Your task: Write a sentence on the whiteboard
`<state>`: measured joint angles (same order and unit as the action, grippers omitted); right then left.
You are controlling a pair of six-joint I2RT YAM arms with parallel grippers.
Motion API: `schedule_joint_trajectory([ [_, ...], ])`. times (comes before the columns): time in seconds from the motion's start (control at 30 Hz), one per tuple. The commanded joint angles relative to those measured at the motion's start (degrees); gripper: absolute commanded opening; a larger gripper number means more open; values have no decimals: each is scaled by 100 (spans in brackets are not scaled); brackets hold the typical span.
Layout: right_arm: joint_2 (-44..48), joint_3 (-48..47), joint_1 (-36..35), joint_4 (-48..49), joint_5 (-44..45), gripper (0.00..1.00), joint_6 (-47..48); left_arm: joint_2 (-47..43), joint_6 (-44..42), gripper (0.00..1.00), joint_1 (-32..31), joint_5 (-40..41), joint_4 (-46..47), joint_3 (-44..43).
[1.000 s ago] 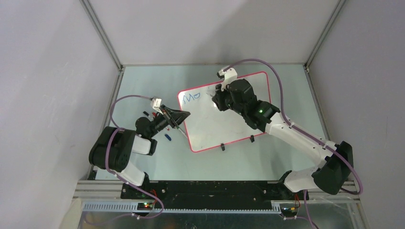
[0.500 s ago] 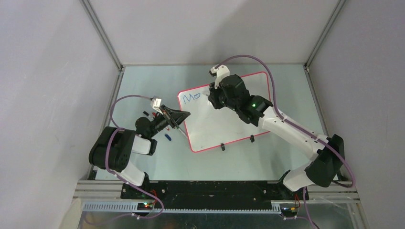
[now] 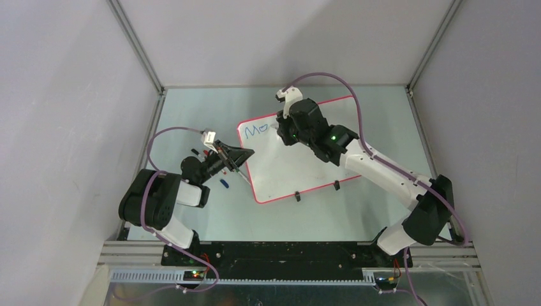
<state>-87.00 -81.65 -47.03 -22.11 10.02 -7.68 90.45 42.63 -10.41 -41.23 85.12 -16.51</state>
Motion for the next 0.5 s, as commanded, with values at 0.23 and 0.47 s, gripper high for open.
schedule_joint_trajectory([
  [0.23,-241,-500,-25,-1,129,0,111,6,-247,16,-44,-38,259,-149],
  [0.47,-320,-547,-17,-54,179,0,109,6,-255,13,-55,-34,259,-154],
])
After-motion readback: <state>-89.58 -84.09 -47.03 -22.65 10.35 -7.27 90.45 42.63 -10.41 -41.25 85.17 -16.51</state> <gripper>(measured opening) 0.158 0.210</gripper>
